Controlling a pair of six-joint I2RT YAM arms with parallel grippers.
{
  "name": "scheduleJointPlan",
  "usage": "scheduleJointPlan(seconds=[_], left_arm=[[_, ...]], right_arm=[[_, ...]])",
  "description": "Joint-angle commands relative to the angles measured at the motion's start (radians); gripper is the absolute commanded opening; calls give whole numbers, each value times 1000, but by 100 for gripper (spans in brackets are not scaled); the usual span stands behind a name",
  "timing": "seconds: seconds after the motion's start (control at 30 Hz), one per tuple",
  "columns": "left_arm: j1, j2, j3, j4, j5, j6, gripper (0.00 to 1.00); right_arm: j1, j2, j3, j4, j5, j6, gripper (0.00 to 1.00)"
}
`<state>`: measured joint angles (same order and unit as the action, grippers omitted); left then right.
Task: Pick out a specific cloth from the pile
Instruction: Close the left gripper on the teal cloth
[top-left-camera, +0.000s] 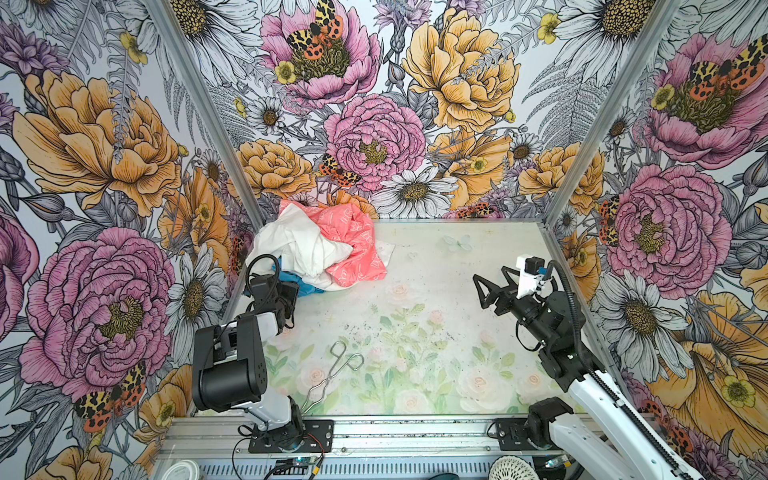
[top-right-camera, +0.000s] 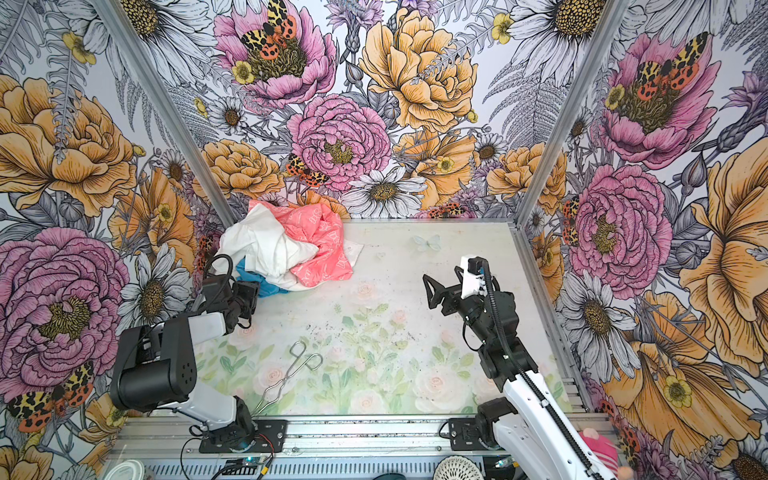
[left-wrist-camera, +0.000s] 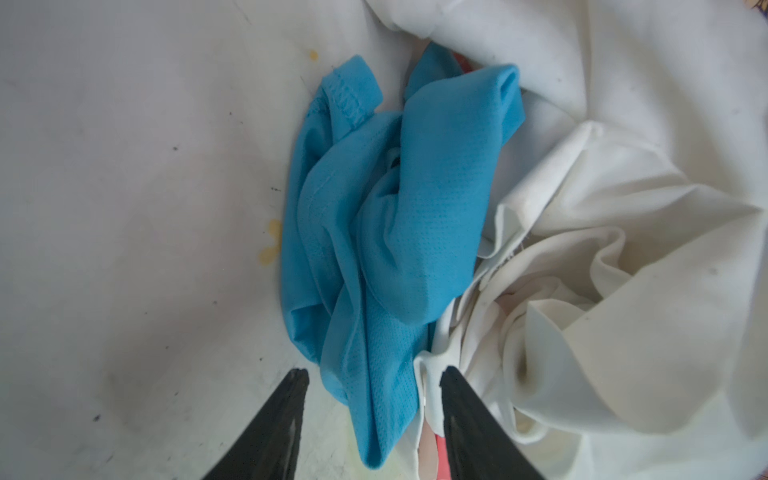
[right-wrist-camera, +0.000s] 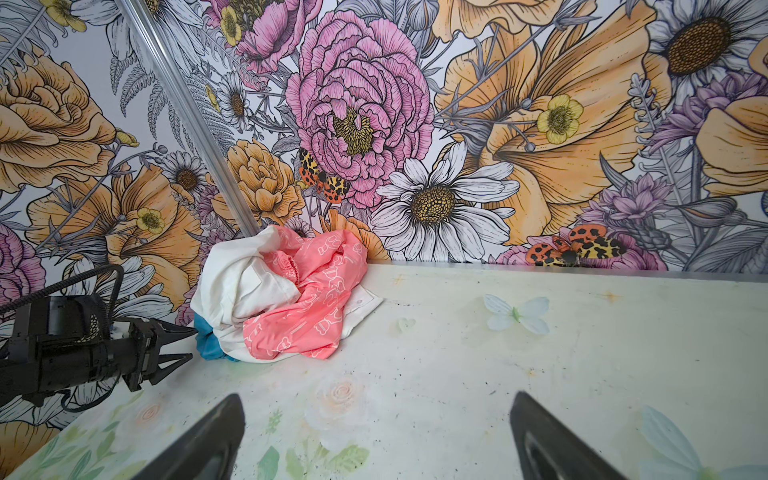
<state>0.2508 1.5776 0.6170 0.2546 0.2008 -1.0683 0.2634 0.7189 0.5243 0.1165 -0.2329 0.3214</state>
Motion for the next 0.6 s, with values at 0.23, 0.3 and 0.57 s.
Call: scheduleJointPlan(seconds=[0.23, 0.3, 0.57], left_arm=[[-20, 73, 65, -10, 19, -2, 50], [-22, 86, 71, -9, 23, -2, 48], [-24, 136, 75, 21, 33, -29, 39]], right_arm=[[4, -38, 0, -26, 18, -5, 99], [5, -42, 0, -30, 20, -4, 100], [4, -56, 1, -40, 24, -2, 100]])
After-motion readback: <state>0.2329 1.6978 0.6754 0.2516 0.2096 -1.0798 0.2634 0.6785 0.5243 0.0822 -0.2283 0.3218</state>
